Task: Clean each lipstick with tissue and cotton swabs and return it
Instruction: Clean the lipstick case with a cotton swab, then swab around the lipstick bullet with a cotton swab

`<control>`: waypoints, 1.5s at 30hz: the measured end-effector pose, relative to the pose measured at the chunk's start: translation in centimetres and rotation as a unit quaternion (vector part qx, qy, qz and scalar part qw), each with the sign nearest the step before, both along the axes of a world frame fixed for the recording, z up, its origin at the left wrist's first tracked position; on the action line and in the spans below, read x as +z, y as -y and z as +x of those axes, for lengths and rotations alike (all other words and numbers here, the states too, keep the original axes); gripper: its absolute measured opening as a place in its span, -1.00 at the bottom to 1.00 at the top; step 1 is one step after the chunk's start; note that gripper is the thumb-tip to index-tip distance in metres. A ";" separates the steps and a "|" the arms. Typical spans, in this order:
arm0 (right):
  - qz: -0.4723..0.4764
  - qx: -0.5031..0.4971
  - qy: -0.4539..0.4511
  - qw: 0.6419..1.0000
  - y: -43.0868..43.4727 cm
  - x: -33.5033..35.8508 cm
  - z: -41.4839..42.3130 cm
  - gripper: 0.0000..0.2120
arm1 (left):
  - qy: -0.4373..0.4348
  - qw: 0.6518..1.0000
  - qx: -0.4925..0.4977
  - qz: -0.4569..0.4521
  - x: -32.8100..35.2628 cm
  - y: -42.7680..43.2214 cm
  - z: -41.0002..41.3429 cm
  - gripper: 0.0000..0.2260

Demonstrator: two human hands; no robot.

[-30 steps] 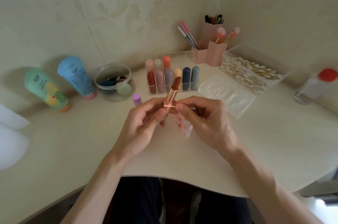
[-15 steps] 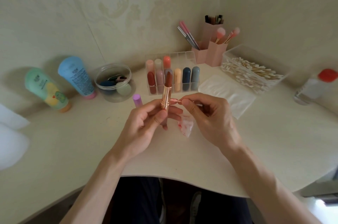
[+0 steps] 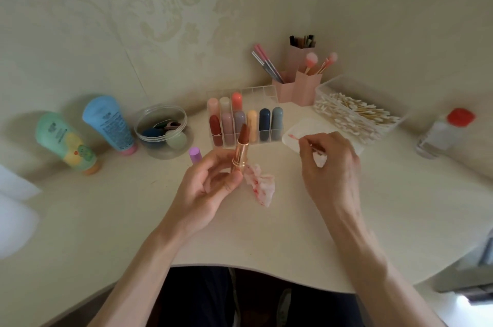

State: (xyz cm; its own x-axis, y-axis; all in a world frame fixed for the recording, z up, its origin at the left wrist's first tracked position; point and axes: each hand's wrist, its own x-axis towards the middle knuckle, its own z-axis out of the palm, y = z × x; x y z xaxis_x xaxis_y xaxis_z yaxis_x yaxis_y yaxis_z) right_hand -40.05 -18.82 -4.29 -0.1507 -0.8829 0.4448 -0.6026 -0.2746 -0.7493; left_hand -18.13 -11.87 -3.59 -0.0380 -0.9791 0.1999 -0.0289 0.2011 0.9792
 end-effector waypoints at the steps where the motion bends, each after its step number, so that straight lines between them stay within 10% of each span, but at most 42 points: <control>1: -0.007 -0.038 -0.042 0.998 0.2 -0.2 -0.3 -0.91 | 0.006 1.000 0.003 0.003 0.0 0.0 0.0 -0.81; 17: 0.045 -0.134 -0.162 0.977 1.0 -0.7 -1.7 -0.84 | -0.037 0.998 -0.013 0.044 1.1 1.1 -2.7 -0.76; 22: 0.002 0.101 0.093 0.991 0.3 0.8 0.1 -0.94 | -0.061 0.997 0.039 0.032 0.9 1.0 -2.6 -0.77; 27: 0.019 0.334 0.087 0.938 -1.8 1.5 2.2 -0.81 | -0.105 0.992 0.068 0.025 1.0 0.9 -2.1 -0.72; 45: 0.030 0.379 0.062 0.923 -1.9 0.2 2.8 -0.77 | -0.172 0.976 0.135 -0.012 -0.2 1.1 -0.7 -0.62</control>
